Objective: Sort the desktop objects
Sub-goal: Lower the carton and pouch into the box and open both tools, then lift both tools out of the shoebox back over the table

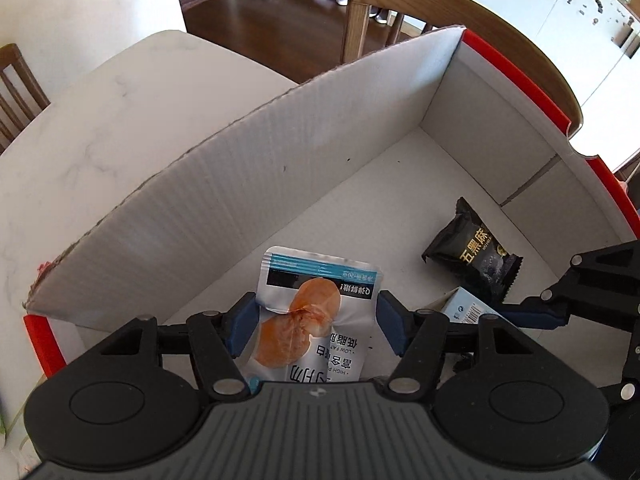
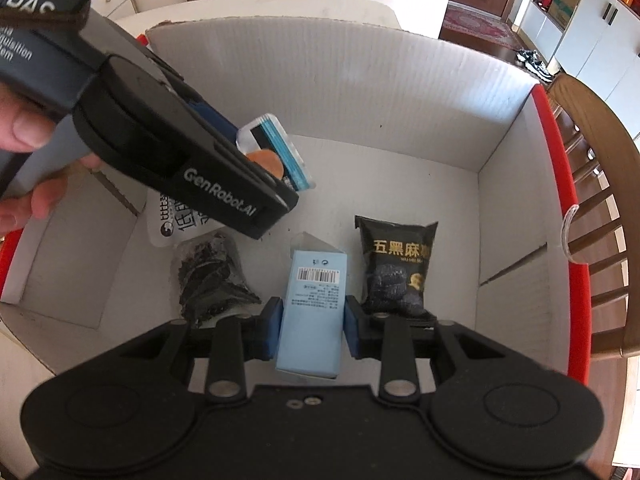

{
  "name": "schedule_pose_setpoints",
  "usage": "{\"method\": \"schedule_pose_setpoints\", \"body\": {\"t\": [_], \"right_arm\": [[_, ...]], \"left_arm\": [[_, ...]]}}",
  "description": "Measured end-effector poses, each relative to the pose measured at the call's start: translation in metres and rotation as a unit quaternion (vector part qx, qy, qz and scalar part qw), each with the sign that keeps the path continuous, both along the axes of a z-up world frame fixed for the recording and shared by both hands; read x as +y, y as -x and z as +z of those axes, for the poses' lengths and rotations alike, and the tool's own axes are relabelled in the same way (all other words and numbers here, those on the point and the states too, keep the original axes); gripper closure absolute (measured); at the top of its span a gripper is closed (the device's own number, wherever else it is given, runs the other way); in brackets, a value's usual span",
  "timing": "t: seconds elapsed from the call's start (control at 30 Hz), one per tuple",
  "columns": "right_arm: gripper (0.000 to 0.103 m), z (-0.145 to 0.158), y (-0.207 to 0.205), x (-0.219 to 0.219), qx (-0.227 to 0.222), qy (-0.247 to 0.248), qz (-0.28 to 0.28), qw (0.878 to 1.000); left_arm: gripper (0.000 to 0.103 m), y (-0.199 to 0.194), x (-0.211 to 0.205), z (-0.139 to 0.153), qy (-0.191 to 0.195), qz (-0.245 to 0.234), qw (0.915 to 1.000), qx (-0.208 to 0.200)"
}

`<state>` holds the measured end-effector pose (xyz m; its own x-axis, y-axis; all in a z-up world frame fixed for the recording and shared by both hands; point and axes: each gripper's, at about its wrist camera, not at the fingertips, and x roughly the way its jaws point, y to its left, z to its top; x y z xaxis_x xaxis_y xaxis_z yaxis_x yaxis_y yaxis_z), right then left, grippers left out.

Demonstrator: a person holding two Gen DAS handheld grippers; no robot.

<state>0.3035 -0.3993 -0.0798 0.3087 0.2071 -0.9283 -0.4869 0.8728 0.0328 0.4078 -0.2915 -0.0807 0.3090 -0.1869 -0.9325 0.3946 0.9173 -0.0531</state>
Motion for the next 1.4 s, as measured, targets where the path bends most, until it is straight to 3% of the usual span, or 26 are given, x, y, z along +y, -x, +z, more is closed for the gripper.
{"method": "schedule_pose_setpoints", "body": {"t": [0.2,0.47,0.67,1.1,1.4], "right_arm": [[0.066,0.003,0.001,0.002,-0.004,0.004,-0.002,1.000],[0.049,0.013,0.002,-0.003,-0.013,-0.009,-0.011,1.000],[0.048,0.025,0.008,-0.008,-0.021,-0.019,-0.017,0.999],[0.046,0.040,0.014,-0.024,-0.022,-0.044,-0.045,0.998],[0.044,0.052,0.024,-0.032,-0.030,-0.063,-0.063,0.996]], "left_arm": [[0.034,0.003,0.001,0.005,0.011,0.005,0.9999,-0.005],[0.029,0.012,0.006,0.018,0.025,0.009,0.9993,-0.027],[0.029,0.018,0.008,0.032,0.042,0.017,0.9981,-0.042],[0.026,0.063,0.017,0.062,0.041,0.011,0.9945,-0.096],[0.021,0.101,0.033,0.085,0.078,0.020,0.9895,-0.120]]}}
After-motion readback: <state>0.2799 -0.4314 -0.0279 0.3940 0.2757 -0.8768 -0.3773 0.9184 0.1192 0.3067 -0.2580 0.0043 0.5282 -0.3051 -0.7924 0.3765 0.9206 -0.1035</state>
